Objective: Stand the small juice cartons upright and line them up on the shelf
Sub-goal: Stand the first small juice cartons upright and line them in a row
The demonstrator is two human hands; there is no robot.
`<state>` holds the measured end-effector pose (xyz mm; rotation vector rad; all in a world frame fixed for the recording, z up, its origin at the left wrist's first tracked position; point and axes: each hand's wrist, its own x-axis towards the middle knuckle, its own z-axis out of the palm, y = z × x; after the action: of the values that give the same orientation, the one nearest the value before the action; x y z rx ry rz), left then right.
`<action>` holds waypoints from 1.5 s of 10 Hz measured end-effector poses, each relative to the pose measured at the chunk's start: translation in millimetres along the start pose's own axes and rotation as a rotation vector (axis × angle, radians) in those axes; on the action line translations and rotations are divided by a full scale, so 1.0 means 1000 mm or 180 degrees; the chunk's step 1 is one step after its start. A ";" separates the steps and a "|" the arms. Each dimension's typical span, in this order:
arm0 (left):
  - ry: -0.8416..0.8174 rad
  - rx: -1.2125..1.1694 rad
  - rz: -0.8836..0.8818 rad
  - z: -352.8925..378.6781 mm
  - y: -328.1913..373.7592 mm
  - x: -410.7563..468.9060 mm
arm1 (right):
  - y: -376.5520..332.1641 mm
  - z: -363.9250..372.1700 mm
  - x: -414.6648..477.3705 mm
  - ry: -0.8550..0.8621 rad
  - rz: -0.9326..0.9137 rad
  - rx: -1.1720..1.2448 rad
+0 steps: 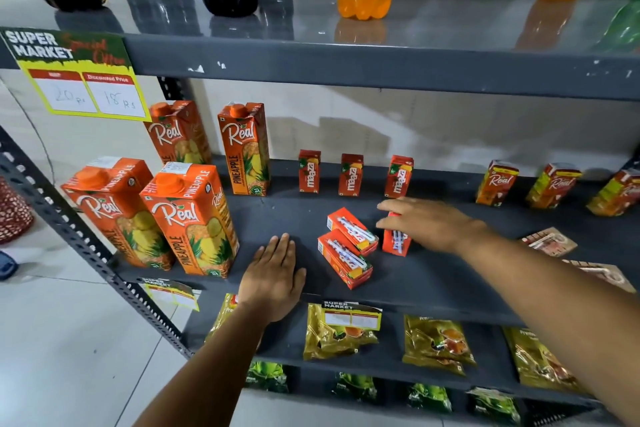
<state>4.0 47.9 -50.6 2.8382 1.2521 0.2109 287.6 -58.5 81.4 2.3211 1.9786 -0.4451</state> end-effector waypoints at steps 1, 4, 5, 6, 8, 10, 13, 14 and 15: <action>-0.0002 -0.0021 0.0007 0.000 0.000 -0.001 | 0.005 -0.001 -0.005 0.0003 -0.0268 -0.0169; -0.0050 -0.0029 0.0009 -0.003 0.001 -0.001 | 0.016 -0.033 0.003 -0.0042 -0.0689 -0.0929; -0.0055 -0.0038 0.0002 -0.003 0.001 -0.001 | 0.010 -0.038 0.005 -0.0058 -0.0520 -0.0900; -0.0067 -0.0038 -0.0007 -0.003 0.001 -0.001 | 0.006 -0.038 0.009 0.0016 0.0187 -0.0909; -0.0092 -0.0029 -0.0022 -0.001 0.001 0.000 | 0.004 -0.038 0.010 -0.0227 0.0223 -0.0539; -0.0089 -0.0013 -0.0036 -0.001 0.002 0.000 | 0.001 -0.031 0.015 -0.0120 0.0570 -0.0430; -0.0028 -0.0046 -0.0010 -0.001 0.001 -0.001 | -0.059 -0.012 0.003 0.0924 -0.0338 0.0273; -0.0024 -0.0190 0.0060 -0.003 -0.004 0.000 | -0.081 0.039 -0.003 0.0189 0.0371 0.0137; -0.0071 -0.0193 0.0157 -0.005 -0.009 0.001 | -0.084 0.068 -0.008 0.0160 0.0735 0.0201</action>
<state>-2.5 54.6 -46.7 2.8140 1.1521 0.2144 192.9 -67.4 30.3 2.5834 1.7095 -0.4416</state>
